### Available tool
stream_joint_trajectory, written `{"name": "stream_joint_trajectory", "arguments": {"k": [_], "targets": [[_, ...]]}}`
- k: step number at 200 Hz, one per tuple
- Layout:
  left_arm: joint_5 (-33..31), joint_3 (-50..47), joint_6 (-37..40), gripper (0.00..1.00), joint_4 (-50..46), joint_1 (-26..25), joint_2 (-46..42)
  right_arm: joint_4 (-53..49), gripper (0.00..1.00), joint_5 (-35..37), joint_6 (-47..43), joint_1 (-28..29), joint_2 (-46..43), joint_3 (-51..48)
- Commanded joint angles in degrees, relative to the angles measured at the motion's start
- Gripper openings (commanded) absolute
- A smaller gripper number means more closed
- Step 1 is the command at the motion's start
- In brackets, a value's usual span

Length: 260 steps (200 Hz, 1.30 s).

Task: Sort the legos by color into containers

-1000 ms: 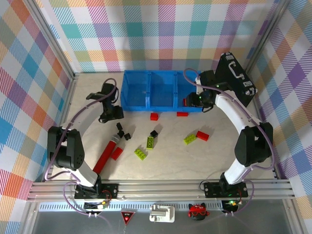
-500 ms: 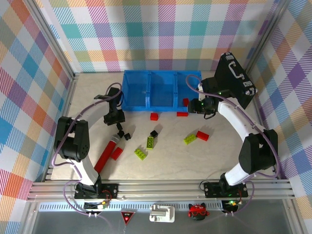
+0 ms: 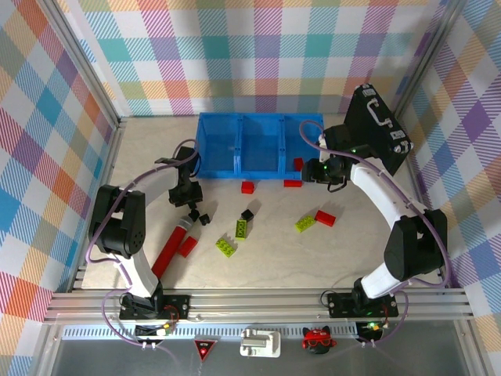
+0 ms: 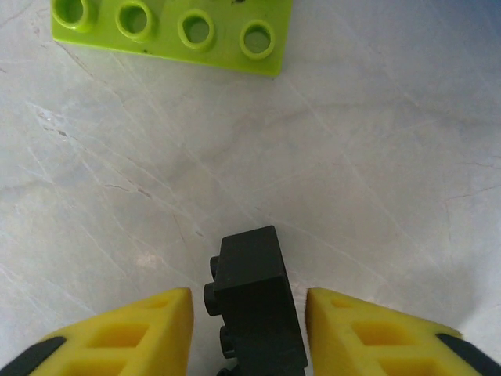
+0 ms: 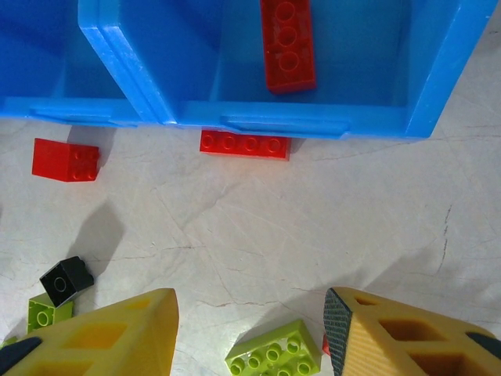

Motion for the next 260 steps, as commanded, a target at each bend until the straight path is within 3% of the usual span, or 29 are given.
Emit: {"name": "stream_joint_trajectory", "arguments": {"k": [1,48,76,182,260], "targets": [[-0.6,-0.86,-0.88,0.37,0.59,-0.46,-0.09,-0.13,0.54,-1.24,0.87,-0.12,-2.13,0.08],[-0.19,-0.8,-0.58,0.21,0.44,-0.63,-1.42,-0.43,0.54,-1.15,1.03,-0.13,-3.17,-0.56],[-0.58,-0.29,-0.27,0.17,-0.28,-0.9,-2.06,-1.2,0.54,-1.52,0.98,-0.12,-3.86,-0.15],[-2.35,10.9,3.13,0.17,-8.2,-3.41,-7.55,-2.94,0.54,-0.89,0.44,-0.19,-6.08,-0.33],[-1.99,24.84,5.74,0.17,-7.18,-5.86,2.83,-3.97,0.54,0.04,0.74,-0.12,-8.86,-2.54]]}}
